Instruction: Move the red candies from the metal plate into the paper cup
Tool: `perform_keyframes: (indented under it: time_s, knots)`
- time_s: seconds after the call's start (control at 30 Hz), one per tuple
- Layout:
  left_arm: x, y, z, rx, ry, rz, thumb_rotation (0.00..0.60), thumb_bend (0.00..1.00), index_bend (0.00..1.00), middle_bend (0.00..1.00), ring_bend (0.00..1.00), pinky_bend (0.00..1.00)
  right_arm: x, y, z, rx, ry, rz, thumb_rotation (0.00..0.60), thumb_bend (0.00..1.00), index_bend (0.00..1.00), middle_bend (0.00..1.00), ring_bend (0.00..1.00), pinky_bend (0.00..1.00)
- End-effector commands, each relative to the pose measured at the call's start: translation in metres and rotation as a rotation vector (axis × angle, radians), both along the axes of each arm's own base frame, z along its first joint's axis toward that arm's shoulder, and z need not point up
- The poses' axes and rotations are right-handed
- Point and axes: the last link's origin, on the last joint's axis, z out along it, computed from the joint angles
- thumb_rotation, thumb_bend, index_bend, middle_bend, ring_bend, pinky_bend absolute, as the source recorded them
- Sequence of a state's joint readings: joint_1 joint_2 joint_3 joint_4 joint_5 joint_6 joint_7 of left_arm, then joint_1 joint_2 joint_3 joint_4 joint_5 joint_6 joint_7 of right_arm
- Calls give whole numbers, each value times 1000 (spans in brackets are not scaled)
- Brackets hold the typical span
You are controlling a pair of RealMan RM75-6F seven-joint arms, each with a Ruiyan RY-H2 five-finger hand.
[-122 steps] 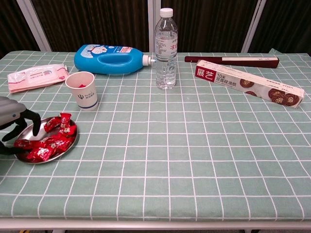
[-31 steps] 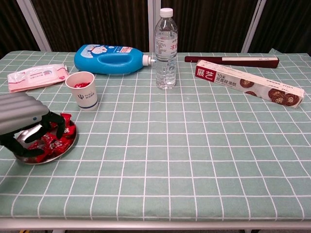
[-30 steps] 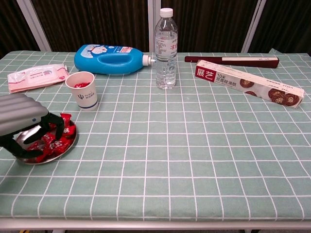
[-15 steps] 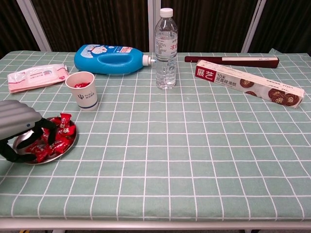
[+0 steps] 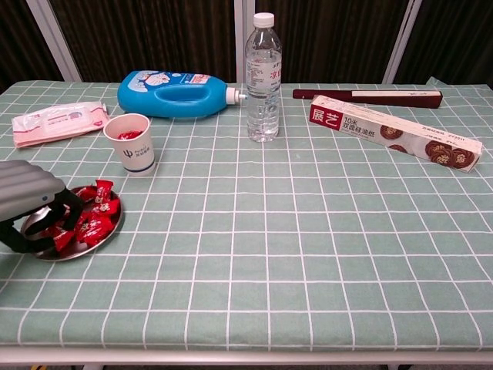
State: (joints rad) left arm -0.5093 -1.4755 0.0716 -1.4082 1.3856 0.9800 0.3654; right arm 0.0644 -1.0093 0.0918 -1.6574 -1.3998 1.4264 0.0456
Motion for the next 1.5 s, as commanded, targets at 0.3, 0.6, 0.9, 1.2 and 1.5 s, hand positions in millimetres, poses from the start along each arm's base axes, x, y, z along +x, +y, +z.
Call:
perform_keyframes:
  time_s: [0.3, 0.6, 0.9, 1.2, 1.5]
  knots:
    - [43, 44, 40, 114, -206, -2, 600, 391, 622, 844, 925, 1000, -1, -1, -1, 4, 3, 2, 600, 33, 0, 138, 0, 339]
    - [79, 109, 46, 150, -274, 30, 600, 391, 612, 839, 925, 1000, -2, 0, 1, -1, 0, -3, 600, 34, 0, 138, 0, 339]
    - [73, 132, 34, 147, -235, 101, 600, 391, 586, 830, 925, 1000, -5, 1, 2, -7, -2, -14, 600, 33, 0, 138, 0, 339]
    - [69, 125, 34, 152, -243, 101, 600, 311, 415, 820, 924, 1000, -4, 0, 2, -7, -3, -15, 600, 33, 0, 138, 0, 339]
    - [38, 77, 65, 221, -275, 95, 600, 310, 422, 821, 924, 1000, -3, -1, 2, -4, -1, -9, 600, 33, 0, 138, 0, 340]
